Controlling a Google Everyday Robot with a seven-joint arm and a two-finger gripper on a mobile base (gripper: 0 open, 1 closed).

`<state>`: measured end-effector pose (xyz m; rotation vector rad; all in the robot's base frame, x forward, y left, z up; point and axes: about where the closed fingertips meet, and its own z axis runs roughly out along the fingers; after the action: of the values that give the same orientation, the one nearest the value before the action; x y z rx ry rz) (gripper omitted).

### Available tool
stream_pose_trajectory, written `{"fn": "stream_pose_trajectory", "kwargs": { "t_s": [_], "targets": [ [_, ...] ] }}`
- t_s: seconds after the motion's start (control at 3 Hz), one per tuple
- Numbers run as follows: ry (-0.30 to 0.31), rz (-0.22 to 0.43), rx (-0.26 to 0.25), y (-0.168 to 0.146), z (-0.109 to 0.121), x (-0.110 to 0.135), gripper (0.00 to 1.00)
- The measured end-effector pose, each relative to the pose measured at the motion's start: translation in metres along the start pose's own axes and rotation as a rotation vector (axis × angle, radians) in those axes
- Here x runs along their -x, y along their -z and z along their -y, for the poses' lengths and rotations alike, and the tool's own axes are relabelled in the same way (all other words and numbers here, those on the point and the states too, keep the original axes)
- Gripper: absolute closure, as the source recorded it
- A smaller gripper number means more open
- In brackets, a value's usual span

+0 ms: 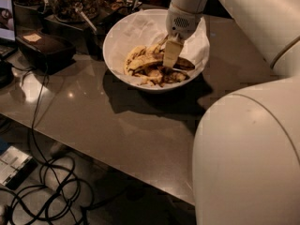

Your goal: Pick banana from white bowl

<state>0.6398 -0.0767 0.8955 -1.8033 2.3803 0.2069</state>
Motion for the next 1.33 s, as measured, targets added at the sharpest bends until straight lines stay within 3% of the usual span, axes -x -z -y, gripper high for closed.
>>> {"fn": "stream_pose_trajectory", "kwargs": {
  "t_s": [0.33, 1.0, 1.33],
  "targets": [
    [0.001, 0.027, -0.024, 0.002, 0.004, 0.007, 1.0],
    [0.032, 0.143, -0.04, 0.035, -0.011, 0.023, 1.0],
    [0.041, 0.145, -0.054, 0.039, -0.015, 0.027, 1.0]
  ]
}}
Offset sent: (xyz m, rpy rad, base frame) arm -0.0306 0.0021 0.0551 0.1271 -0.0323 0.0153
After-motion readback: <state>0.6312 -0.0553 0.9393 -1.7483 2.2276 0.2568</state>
